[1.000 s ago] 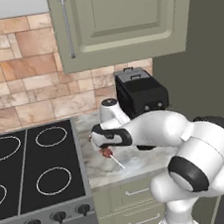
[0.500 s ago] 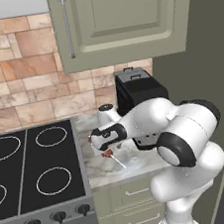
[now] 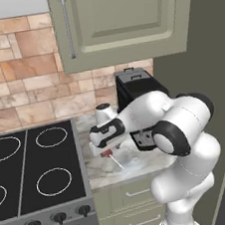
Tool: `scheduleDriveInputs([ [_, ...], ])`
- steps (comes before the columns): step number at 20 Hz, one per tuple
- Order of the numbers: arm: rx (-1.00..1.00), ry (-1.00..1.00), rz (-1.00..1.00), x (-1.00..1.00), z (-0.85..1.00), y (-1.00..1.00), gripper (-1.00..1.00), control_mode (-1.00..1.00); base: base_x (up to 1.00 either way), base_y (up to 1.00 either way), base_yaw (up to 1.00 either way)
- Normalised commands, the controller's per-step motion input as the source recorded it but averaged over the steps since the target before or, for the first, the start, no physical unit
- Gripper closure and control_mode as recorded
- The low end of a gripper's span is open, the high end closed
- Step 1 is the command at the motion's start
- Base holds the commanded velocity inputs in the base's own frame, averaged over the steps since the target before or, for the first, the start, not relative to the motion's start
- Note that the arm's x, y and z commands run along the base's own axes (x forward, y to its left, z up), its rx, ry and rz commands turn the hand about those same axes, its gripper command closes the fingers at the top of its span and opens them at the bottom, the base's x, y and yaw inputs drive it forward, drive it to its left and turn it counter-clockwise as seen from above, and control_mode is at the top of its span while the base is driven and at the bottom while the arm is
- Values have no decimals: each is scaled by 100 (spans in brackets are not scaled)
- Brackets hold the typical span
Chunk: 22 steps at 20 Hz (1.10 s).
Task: Store the kebab skewer in the freezer for long-term storage. Close the freezer door after placing the cooked food.
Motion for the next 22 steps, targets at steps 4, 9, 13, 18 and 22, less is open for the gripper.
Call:
scheduleDriveInputs([
  [4,0,0,0,12,-35,14,-100,-100,0,0,0],
  [9,0,0,0,9,-35,18,-100,-100,0,0,0],
  [13,0,0,0,10,-27,2,-100,-100,0,0,0],
  [18,0,0,0,3,-26,1,100,-100,0,0,0],
  [22,0,0,0,0,-24,1,100,-100,0,0,0],
])
